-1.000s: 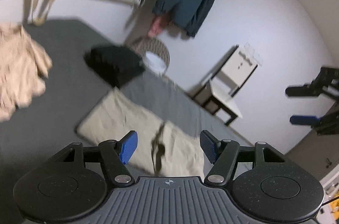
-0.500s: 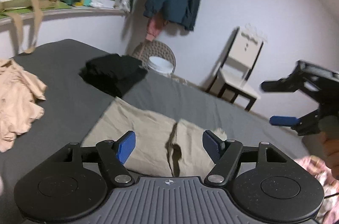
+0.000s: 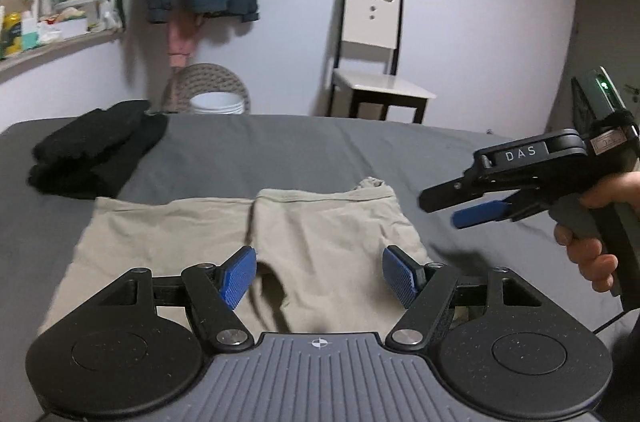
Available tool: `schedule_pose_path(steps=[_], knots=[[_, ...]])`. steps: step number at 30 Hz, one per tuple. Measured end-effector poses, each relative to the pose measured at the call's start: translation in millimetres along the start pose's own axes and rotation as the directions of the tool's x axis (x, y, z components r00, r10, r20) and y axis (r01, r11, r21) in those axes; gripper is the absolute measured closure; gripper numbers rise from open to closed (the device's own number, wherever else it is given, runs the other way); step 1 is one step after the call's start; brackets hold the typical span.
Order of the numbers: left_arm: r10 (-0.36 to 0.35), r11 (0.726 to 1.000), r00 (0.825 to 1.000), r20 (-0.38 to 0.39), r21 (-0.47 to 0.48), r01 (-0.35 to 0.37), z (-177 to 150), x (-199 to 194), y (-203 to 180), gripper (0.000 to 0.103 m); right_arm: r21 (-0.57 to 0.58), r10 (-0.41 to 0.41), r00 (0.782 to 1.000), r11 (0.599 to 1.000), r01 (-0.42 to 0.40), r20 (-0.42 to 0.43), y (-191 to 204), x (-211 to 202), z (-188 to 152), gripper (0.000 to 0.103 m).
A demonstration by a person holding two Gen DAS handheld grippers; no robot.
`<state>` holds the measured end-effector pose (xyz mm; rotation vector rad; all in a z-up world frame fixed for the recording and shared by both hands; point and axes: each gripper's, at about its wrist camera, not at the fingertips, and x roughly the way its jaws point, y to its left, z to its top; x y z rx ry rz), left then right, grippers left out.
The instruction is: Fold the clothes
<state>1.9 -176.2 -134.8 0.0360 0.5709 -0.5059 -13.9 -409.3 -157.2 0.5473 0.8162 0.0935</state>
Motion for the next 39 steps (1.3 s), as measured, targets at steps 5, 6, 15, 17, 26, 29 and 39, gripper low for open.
schedule_pose_path(steps=[5, 6, 15, 17, 26, 29, 39], knots=[[-0.025, 0.999, 1.0, -0.019, 0.019, 0.025, 1, 23, 2, 0.032, -0.041, 0.04, 0.998, 0.998, -0.042, -0.042, -1, 19, 8, 0.029], [-0.03, 0.999, 0.999, -0.022, 0.023, 0.031, 2, 28, 2, 0.032, -0.044, 0.032, 0.998, 0.998, -0.034, -0.048, -2, 22, 7, 0.03], [-0.061, 0.998, 0.995, -0.08, 0.001, 0.061, -2, 59, 10, 0.032, 0.082, 0.136, 0.986, 0.988, -0.128, -0.101, -27, 51, 2, 0.043], [-0.065, 0.998, 0.993, -0.102, -0.01, 0.064, -7, 64, 12, 0.032, 0.138, 0.196, 0.976, 0.974, -0.182, -0.097, -33, 57, 3, 0.051], [-0.09, 0.995, 0.992, -0.084, -0.048, 0.087, -8, 60, 16, 0.032, 0.346, 0.322, 0.945, 0.895, -0.282, -0.063, -64, 76, -7, 0.075], [-0.095, 0.995, 0.99, -0.105, -0.019, 0.094, -9, 66, 17, 0.032, 0.364, 0.303, 0.952, 0.893, -0.266, -0.046, -65, 69, -9, 0.071], [-0.205, 0.971, 0.972, -0.116, -0.153, 0.186, -11, 74, 44, 0.032, 0.347, 0.34, 0.935, 0.893, -0.287, -0.104, -73, 59, -4, 0.061]])
